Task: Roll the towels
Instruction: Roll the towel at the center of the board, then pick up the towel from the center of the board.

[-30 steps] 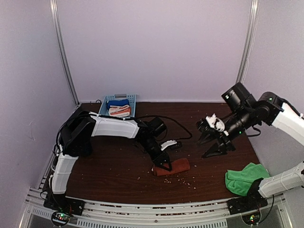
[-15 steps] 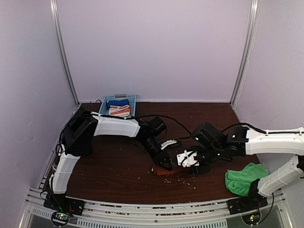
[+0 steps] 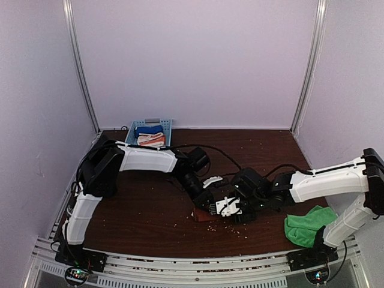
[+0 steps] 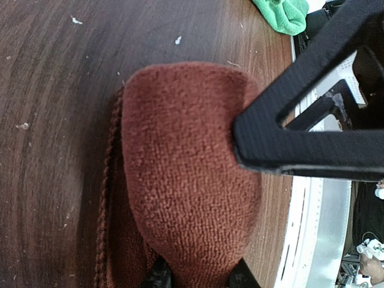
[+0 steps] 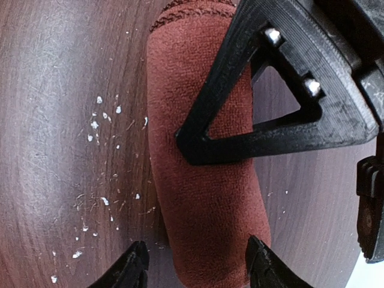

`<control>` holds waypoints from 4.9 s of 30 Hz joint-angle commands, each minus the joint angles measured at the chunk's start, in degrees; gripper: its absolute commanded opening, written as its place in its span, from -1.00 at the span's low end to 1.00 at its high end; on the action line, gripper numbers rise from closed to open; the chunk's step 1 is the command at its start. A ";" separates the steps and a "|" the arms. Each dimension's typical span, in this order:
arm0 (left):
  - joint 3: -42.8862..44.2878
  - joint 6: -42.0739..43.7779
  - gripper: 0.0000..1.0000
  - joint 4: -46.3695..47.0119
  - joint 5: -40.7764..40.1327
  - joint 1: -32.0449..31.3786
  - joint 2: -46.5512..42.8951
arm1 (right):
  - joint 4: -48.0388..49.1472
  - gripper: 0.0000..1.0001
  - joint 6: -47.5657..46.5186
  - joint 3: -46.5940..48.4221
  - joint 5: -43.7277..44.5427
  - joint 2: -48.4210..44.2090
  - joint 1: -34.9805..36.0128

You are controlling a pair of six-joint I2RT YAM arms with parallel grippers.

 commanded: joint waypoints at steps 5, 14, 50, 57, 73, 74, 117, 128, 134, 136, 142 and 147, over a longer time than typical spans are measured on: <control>-2.36 1.45 -0.51 -5.08 -6.80 0.29 5.01 | 0.76 0.24 -5.50 0.60 -2.43 -2.55 0.50; -2.32 2.40 -0.51 -5.67 -7.02 0.30 4.82 | 2.33 0.14 -6.54 2.35 -2.02 6.23 0.44; -37.85 5.31 0.27 20.26 -41.25 -9.33 -61.39 | -43.97 -0.45 -1.38 45.04 -28.04 43.87 -12.49; -28.44 10.68 0.28 12.38 -56.42 -19.85 -45.24 | -49.00 -0.47 1.16 52.12 -30.69 49.71 -13.66; -26.66 22.01 0.65 20.98 -61.70 -20.61 -26.83 | -50.75 -0.47 1.16 56.02 -31.60 53.11 -14.60; -26.07 22.44 0.60 20.82 -62.14 -20.61 -25.66 | -50.67 -0.47 1.17 55.98 -31.59 53.15 -14.65; -18.68 21.97 0.26 17.07 -56.98 -14.55 -15.03 | -57.15 -0.35 -2.76 59.79 -39.35 52.40 -17.74; -22.63 22.92 0.51 21.99 -66.70 -17.70 -20.21 | -57.97 -0.47 2.68 60.92 -41.32 58.35 -19.56; -22.57 23.15 0.38 22.68 -67.47 -18.42 -19.42 | -57.93 -0.47 3.11 61.08 -41.85 58.95 -19.84; -21.55 23.13 0.34 21.84 -67.38 -18.42 -17.98 | -57.97 -0.43 2.87 61.26 -42.37 58.42 -19.88; -20.07 21.33 0.20 20.00 -64.84 -17.23 -15.44 | -57.88 -0.34 2.40 61.03 -42.47 56.71 -20.35; -20.87 20.89 0.27 20.02 -65.28 -16.41 -14.28 | -57.88 -0.34 2.05 59.70 -43.32 57.74 -20.60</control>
